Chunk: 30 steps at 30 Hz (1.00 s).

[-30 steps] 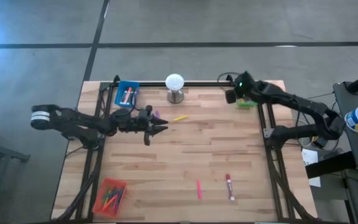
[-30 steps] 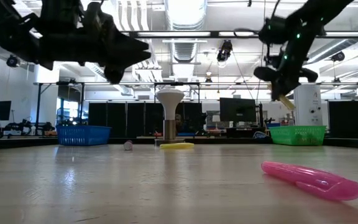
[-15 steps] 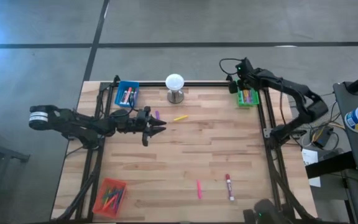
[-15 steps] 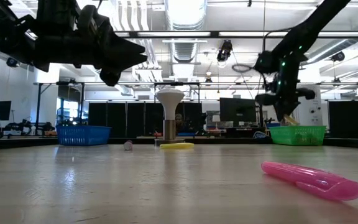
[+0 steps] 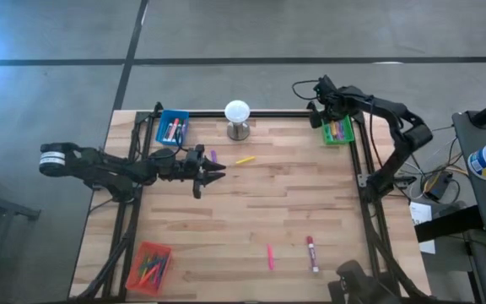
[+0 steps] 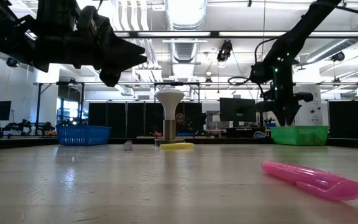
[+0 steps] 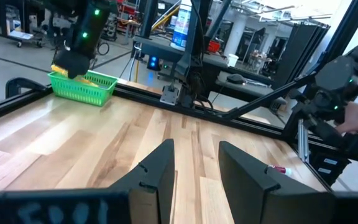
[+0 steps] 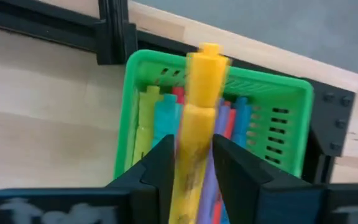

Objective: Pick & Place Markers
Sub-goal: Put the yellow highlighter pen into the green bin

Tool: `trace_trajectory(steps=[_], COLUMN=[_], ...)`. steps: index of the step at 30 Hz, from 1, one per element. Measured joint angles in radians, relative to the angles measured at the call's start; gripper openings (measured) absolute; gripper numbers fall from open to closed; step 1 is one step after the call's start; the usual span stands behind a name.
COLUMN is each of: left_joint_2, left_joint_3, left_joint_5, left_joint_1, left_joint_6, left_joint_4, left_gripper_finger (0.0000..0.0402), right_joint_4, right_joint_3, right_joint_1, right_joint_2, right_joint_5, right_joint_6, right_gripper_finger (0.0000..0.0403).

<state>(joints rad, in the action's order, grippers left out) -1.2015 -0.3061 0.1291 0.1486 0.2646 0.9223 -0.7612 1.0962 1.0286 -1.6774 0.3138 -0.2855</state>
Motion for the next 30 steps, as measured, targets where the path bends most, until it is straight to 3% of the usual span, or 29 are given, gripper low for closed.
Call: trace_trajectory(steps=[8,13,19,24,30], left_joint_2=[0.000,0.000,0.000,0.000,0.000], left_joint_3=[0.000,0.000,0.000,0.000,0.000], left_joint_5=[0.000,0.000,0.000,0.000,0.000], left_joint_1=[0.000,0.000,0.000,0.000,0.000], left_joint_6=[0.000,0.000,0.000,0.000,0.000], left_joint_4=[-0.005,-0.005,-0.004,-0.004,-0.005], left_gripper_finger=[0.0119,0.0119,0.0119,0.0119,0.0119], right_joint_4=[-0.040,0.004,0.188,0.286,0.267], right_joint_3=[-0.022,-0.146,-0.336,-0.335,-0.129], right_joint_1=[-0.037,-0.162,-0.344,-0.238,-0.031], right_joint_2=[0.159,0.329,0.512,0.499,0.298], right_joint_5=[-0.028,-0.060,-0.043,0.046,-0.042], right_joint_6=[-0.020,-0.044,-0.117,-0.116,-0.007], right_gripper_finger=[0.0132,0.0101,0.0045,0.0012,0.0009])
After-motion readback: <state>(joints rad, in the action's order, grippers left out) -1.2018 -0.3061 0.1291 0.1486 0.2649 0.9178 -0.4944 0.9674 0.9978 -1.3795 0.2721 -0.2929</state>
